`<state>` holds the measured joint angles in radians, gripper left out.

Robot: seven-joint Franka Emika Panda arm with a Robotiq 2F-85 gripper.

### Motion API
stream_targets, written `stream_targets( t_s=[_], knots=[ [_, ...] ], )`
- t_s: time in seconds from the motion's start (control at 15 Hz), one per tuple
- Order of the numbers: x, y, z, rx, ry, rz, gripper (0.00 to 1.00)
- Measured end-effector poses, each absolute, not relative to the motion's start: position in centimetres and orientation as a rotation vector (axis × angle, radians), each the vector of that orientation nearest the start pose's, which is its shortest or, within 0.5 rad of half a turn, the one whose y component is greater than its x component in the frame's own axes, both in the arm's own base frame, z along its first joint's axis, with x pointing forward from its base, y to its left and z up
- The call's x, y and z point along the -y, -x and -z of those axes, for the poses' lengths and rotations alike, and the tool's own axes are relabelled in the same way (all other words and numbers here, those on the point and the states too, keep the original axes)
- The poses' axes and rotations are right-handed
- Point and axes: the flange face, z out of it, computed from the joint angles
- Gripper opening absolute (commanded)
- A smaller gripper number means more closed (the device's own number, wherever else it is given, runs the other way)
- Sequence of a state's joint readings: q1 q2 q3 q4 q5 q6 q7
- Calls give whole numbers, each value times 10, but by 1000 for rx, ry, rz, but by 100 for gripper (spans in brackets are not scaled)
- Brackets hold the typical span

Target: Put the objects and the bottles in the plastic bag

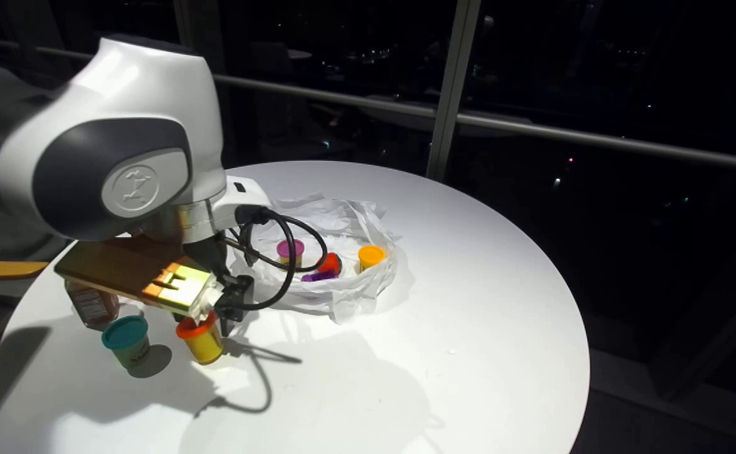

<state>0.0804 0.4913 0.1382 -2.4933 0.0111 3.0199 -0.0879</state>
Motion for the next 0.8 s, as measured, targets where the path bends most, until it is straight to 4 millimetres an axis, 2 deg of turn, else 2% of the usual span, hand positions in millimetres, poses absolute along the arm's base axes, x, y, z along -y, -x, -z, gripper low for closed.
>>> stream_targets(
  t_s=[0.53, 0.8],
  knots=[
    [-115, -441, -103, 512, 3068, 64, 100],
    [-110, -440, -101, 477, 3094, 38, 100]
  ],
)
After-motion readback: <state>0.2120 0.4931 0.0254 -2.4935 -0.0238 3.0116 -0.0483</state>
